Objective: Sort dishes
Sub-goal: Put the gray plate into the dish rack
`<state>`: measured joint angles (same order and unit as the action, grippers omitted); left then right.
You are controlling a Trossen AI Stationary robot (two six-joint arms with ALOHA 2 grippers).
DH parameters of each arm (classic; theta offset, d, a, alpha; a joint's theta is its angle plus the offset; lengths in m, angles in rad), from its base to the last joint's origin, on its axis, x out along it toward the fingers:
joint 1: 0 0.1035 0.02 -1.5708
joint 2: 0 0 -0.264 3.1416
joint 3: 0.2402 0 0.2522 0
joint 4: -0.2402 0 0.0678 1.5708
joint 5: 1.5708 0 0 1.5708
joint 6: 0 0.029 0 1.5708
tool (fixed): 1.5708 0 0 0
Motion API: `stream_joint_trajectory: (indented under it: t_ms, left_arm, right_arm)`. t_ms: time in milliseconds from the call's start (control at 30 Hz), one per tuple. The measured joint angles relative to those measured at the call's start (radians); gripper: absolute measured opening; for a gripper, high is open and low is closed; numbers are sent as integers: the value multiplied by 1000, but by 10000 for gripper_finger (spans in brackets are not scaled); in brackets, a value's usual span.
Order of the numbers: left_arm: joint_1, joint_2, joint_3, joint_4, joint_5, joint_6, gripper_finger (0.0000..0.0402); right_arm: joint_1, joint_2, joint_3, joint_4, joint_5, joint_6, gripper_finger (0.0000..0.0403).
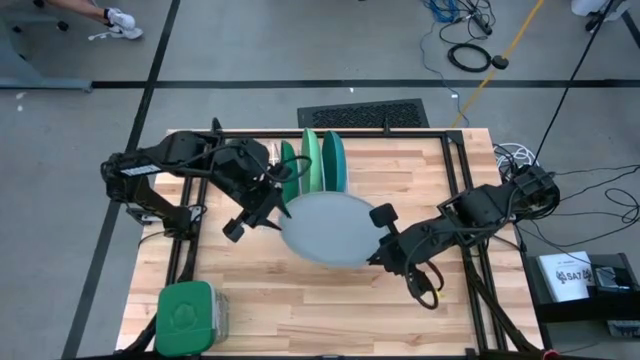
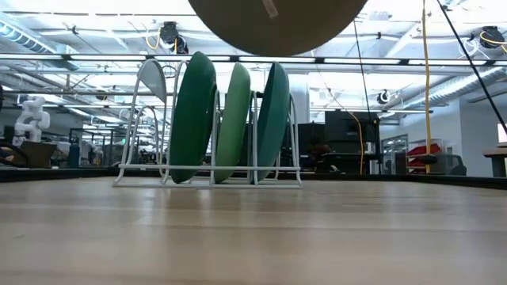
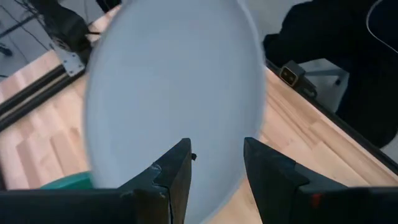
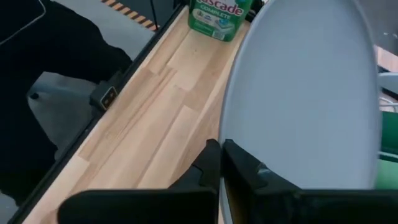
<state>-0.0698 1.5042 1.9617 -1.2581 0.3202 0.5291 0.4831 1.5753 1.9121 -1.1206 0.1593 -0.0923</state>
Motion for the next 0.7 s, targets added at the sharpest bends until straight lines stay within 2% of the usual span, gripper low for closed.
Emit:
stream_joint_trajectory:
  t_ms: [433, 700]
  left_arm:
    - [-38, 26, -2, -15, 26, 3, 148]
    - [-44, 33, -61, -21, 26, 3, 148]
  right_arm:
    - [-11, 0, 0, 14, 3, -32, 0]
    - [-11, 0, 0, 18, 12, -49, 0]
